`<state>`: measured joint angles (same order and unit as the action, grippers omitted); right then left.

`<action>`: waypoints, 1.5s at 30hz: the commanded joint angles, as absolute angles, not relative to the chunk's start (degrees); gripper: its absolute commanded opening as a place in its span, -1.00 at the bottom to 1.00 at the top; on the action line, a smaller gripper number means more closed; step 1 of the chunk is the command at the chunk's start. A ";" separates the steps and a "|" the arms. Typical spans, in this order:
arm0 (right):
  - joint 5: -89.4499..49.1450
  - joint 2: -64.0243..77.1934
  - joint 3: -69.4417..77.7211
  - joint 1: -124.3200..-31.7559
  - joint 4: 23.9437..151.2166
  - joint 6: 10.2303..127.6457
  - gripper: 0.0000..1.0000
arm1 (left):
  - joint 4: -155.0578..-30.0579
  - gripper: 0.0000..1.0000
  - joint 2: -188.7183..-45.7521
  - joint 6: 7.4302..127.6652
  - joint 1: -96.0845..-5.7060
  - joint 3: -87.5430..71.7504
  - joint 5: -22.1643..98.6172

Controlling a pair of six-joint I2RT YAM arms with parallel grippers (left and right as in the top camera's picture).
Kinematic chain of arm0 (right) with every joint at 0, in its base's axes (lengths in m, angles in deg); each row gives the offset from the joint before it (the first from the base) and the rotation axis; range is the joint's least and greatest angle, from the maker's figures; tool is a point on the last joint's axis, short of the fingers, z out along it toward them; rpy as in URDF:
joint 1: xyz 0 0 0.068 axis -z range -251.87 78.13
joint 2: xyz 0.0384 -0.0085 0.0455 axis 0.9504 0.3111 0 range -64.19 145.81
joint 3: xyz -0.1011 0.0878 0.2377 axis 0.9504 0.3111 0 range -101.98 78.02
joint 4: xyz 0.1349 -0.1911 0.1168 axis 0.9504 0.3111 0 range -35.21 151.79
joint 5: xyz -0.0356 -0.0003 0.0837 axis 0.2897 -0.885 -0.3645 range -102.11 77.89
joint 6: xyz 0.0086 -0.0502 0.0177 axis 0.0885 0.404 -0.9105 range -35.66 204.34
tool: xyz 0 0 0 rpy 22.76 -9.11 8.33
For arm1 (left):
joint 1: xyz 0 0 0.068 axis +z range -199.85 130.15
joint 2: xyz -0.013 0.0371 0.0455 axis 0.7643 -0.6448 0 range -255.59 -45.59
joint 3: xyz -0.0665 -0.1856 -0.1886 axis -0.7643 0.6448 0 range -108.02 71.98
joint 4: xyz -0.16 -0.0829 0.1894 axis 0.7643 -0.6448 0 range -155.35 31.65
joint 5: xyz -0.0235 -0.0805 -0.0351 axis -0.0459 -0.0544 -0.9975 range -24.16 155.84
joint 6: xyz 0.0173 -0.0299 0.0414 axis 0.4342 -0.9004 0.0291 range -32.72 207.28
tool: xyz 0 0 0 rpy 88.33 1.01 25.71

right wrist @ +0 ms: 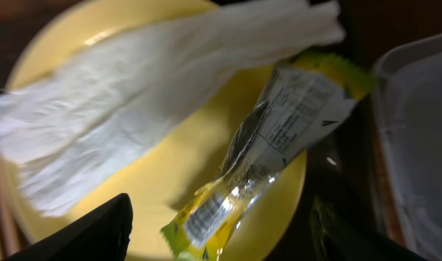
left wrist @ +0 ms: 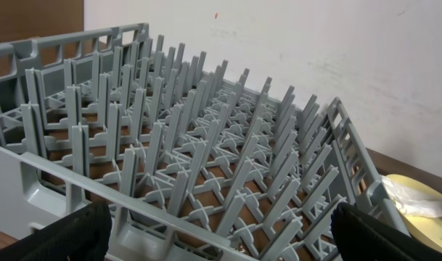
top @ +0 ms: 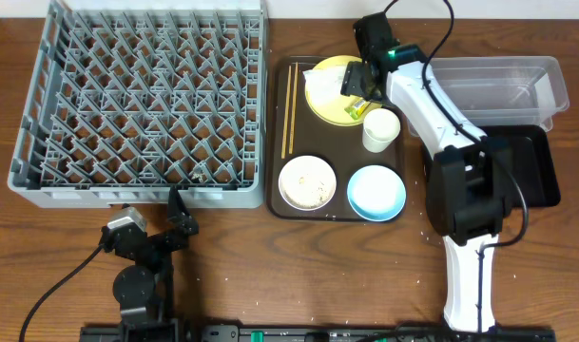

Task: Sort waste into correct bins and load items into the dishwasher
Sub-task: 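Grasp the white napkin and wrapper on the plate with the right gripper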

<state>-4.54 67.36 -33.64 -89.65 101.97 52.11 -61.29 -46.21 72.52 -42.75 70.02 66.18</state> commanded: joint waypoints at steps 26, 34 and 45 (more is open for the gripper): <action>-3.29 70.96 -34.41 -91.47 96.07 53.31 0.43 | -62.45 0.96 -45.86 73.22 -42.53 71.75 66.51; -3.31 70.96 -30.41 -91.47 90.15 53.29 0.50 | -62.45 0.96 -45.86 73.24 -42.53 71.75 66.51; -3.29 70.96 -25.64 -91.47 84.29 53.31 0.27 | -62.45 0.96 -45.86 73.24 -42.53 71.75 66.51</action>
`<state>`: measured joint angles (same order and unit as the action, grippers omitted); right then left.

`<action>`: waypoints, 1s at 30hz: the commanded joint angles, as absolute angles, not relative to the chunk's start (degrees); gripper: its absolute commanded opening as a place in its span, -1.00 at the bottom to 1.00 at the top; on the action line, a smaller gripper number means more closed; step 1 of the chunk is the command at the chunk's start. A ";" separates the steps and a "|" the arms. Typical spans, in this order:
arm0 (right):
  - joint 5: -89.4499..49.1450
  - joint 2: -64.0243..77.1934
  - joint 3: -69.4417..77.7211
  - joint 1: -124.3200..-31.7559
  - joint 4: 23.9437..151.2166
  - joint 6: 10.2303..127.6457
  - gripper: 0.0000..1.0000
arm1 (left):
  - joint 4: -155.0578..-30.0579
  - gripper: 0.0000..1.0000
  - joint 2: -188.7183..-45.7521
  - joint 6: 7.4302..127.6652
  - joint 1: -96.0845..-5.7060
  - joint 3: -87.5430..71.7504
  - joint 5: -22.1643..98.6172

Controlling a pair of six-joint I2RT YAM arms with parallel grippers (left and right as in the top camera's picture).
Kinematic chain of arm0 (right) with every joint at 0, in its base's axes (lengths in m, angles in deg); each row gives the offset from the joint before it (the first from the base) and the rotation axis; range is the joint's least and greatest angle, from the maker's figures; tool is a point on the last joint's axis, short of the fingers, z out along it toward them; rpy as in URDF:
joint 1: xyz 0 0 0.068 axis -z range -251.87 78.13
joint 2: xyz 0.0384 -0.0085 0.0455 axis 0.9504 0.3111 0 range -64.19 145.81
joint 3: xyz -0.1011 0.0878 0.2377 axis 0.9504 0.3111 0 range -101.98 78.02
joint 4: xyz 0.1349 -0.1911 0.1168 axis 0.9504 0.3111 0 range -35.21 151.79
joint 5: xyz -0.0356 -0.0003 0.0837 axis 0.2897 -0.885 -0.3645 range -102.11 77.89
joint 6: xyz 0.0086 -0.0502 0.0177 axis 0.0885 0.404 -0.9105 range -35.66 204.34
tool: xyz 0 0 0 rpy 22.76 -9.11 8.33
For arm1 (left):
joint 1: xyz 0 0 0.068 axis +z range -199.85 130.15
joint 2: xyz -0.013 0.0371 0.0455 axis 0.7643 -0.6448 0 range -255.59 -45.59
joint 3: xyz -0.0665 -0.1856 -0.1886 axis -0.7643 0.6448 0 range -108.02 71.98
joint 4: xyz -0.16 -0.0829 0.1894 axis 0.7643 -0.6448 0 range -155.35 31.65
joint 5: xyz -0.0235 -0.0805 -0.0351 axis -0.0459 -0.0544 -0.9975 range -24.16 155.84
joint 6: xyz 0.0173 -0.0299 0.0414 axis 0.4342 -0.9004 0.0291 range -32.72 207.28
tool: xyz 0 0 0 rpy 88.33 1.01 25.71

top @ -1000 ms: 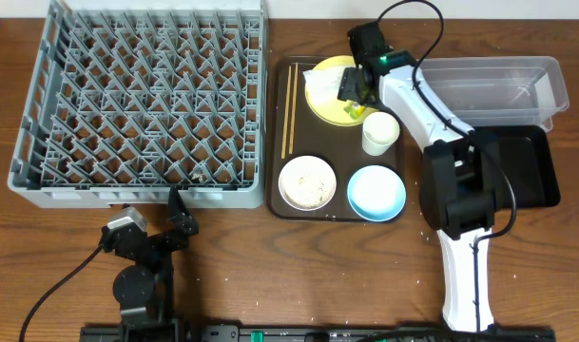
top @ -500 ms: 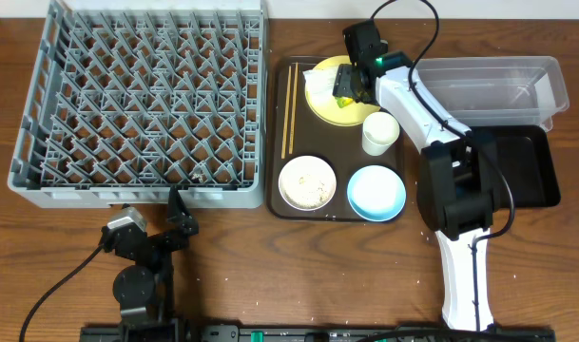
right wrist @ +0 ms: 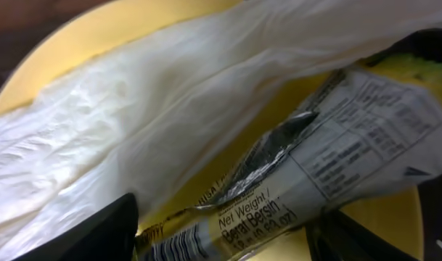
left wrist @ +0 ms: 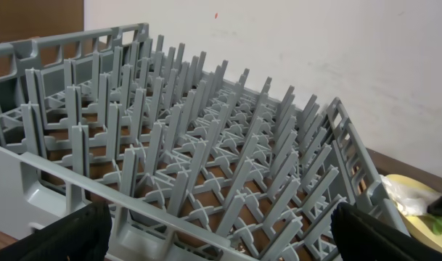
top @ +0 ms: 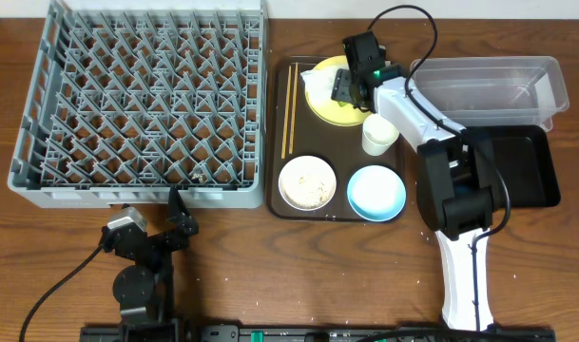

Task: Sort waste into correct bins and load items into the dishwasher
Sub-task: 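Grasp the white napkin and wrapper on the plate with the right gripper, then carry the napkin right and drop it into the clear bin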

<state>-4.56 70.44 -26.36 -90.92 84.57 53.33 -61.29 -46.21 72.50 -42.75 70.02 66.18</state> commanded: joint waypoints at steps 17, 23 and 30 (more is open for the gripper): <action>-3.31 66.77 -25.40 -91.34 85.93 59.01 -0.98 | -62.45 0.96 -45.86 73.22 -42.53 71.75 66.51; -3.25 59.21 -25.38 -91.32 87.26 61.33 -0.98 | -62.45 0.96 -45.86 73.24 -42.53 71.75 66.51; -3.05 51.25 -25.38 -89.65 90.13 60.65 -0.98 | -62.43 0.96 -45.86 73.22 -42.53 71.75 66.51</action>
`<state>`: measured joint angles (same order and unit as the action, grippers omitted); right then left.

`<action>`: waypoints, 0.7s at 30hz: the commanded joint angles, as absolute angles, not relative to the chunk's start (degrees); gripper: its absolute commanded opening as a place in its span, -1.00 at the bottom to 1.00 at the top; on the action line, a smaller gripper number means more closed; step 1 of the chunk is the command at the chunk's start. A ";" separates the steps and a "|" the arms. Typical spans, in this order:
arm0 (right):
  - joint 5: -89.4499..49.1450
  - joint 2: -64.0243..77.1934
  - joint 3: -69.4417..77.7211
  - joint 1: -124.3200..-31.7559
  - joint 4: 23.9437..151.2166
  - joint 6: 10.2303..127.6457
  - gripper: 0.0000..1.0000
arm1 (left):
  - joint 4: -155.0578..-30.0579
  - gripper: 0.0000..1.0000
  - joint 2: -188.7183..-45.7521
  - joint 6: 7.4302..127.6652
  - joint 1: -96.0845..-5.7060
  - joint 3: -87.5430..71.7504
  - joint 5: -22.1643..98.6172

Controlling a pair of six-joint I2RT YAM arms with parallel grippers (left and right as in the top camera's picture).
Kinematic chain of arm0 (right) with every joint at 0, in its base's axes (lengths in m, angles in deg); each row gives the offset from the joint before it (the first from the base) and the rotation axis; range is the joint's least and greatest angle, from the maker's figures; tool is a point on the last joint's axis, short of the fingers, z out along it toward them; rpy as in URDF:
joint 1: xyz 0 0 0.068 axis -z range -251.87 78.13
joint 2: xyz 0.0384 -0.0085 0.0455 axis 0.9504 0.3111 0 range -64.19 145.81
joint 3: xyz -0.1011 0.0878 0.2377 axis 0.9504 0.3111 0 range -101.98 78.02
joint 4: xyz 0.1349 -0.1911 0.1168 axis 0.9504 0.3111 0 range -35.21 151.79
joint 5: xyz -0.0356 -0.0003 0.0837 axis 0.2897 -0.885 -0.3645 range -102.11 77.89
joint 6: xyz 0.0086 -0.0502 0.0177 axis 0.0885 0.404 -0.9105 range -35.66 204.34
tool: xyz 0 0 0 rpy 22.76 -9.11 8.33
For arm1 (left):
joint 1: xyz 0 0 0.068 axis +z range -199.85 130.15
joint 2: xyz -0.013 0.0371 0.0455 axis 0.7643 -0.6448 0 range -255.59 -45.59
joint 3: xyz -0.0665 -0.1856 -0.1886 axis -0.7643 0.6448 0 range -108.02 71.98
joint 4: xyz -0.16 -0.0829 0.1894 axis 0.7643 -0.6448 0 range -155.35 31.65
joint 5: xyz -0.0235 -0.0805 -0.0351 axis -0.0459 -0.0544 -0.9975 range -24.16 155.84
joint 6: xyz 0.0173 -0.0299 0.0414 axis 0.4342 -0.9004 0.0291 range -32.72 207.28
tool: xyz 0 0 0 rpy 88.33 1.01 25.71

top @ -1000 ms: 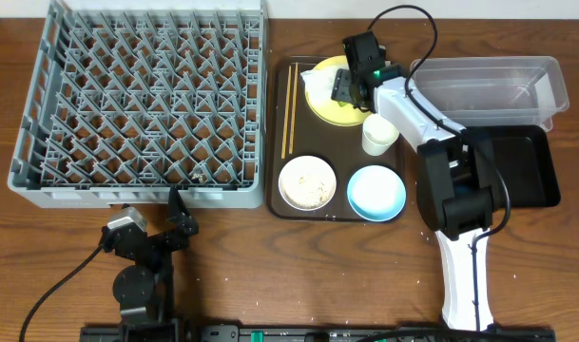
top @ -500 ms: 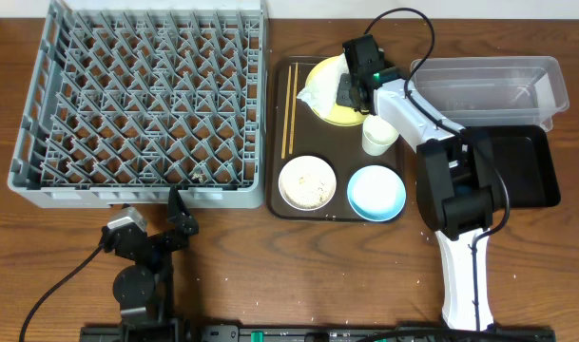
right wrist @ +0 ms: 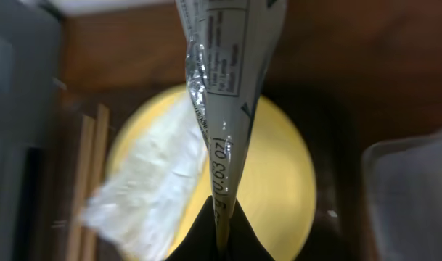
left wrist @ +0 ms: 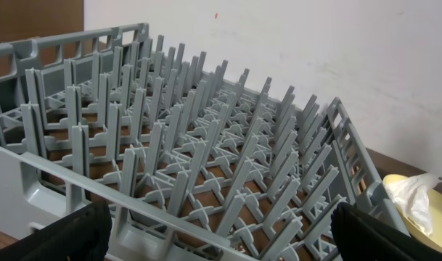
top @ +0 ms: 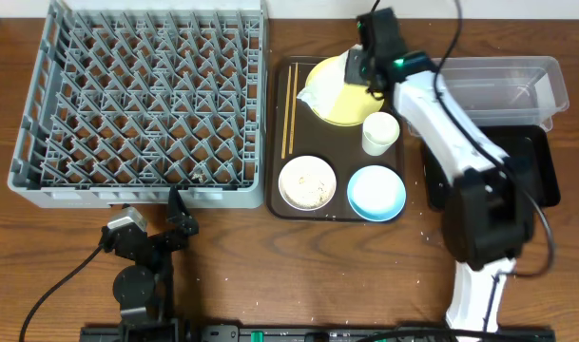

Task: Sort waste into correct bins and load items into the dishwasher
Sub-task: 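Carry the napkin right and drop it into the clear bin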

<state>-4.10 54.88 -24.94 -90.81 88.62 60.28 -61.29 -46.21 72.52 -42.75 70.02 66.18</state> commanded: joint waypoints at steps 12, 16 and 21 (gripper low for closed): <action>-3.11 48.45 -25.36 -76.45 102.04 41.25 -0.98 | -62.45 0.96 -45.86 73.24 -42.53 71.75 66.51; -3.14 49.57 -25.25 -72.28 103.35 35.67 -0.93 | -62.43 0.96 -45.86 73.24 -42.53 71.75 66.51; -3.55 50.83 -25.25 -69.94 103.83 34.40 -0.53 | -62.45 0.96 -45.86 73.24 -42.53 71.75 66.49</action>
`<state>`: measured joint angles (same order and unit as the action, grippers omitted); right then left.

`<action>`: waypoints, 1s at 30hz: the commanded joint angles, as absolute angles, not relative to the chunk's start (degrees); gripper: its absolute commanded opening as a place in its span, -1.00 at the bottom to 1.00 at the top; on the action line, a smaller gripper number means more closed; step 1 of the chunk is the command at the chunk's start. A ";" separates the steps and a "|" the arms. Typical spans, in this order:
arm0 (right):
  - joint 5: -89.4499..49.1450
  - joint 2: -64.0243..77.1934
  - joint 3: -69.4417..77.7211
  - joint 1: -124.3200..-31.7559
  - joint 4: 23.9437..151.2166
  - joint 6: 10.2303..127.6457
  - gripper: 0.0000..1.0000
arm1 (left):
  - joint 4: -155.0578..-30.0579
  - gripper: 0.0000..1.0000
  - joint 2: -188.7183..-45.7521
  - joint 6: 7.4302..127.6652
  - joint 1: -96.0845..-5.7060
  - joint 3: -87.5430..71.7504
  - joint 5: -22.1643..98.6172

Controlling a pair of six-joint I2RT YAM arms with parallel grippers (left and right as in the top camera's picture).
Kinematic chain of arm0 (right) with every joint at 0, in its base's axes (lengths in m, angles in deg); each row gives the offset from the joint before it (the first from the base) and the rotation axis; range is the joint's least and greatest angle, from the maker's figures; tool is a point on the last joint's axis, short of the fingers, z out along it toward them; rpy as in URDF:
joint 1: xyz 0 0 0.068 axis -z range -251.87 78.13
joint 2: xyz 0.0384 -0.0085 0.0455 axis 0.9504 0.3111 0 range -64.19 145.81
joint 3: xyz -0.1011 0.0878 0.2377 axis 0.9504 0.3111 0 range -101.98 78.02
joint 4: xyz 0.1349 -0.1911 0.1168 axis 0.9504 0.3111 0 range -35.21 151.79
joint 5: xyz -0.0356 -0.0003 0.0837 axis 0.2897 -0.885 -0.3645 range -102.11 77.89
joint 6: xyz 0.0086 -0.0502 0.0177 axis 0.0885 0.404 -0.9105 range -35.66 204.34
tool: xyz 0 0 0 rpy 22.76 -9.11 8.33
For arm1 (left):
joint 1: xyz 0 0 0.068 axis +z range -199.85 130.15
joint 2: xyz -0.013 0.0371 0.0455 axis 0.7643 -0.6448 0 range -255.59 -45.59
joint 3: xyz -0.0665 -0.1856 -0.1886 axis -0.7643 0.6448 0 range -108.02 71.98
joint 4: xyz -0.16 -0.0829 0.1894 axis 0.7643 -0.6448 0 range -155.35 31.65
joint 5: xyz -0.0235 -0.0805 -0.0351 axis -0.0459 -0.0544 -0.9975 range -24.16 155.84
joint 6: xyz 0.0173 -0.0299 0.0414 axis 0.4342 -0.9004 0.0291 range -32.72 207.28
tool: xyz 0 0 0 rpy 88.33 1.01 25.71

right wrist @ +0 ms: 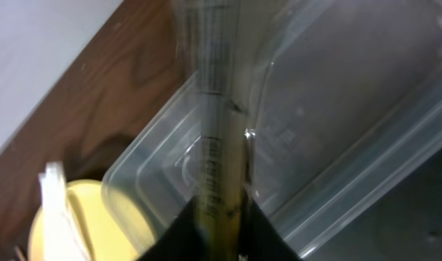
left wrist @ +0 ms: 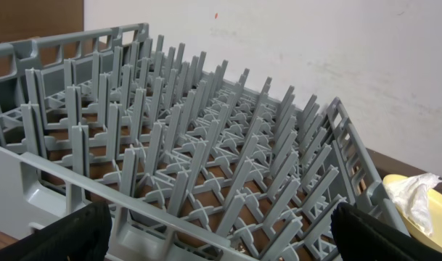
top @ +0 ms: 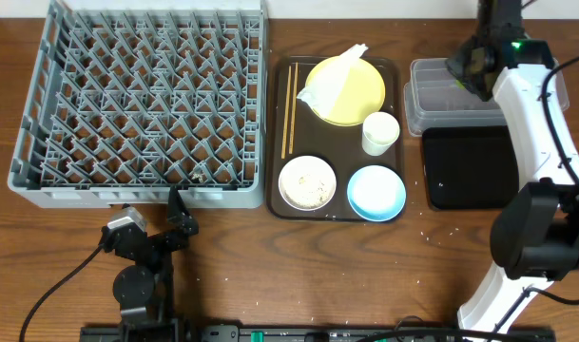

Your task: Sort waste into correct bins and load items into the dishwasher

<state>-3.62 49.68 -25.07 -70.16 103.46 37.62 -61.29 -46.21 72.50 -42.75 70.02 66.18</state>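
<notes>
My right gripper (right wrist: 219,225) is shut on a snack wrapper (right wrist: 210,138), which stands blurred above the clear plastic bin (right wrist: 315,123). Overhead, the right gripper (top: 472,65) hangs over the clear bin (top: 432,95), beside the black bin (top: 470,166). A yellow plate (top: 351,90) with a white napkin (top: 329,76) lies on the brown tray (top: 395,211), along with a paper cup (top: 381,132), a white bowl (top: 307,181), a blue bowl (top: 376,192) and chopsticks (top: 290,109). The grey dish rack (top: 142,100) is at the left. My left gripper (left wrist: 219,235) rests open before the rack (left wrist: 177,159).
The left arm's base (top: 142,252) sits at the table's front edge, in front of the rack. The right arm (top: 531,142) reaches over the black bin from the front right. Bare wooden tabletop (top: 299,275) lies in front of the tray.
My right gripper has moved with the wrapper from above the yellow plate to above the clear bin at the right. The left arm has not moved.
My right gripper was open over the wrapper and napkin on the yellow plate, then lower and closer around the wrapper. Then it held the wrapper pinched above the plate, the napkin staying behind. Now the wrapper is over the clear bin.
</notes>
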 commanded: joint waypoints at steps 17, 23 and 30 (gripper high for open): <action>-16.32 50.46 -29.47 -72.98 101.58 56.89 0.13 | -62.45 0.96 -45.86 73.24 -42.53 71.75 66.51; -16.62 50.48 -33.95 -80.65 102.06 59.19 0.21 | -62.45 0.96 -45.86 73.24 -42.53 71.75 66.51; -12.38 52.17 -34.06 -89.72 95.72 59.08 0.18 | -62.43 0.96 -45.86 73.24 -42.53 71.75 66.51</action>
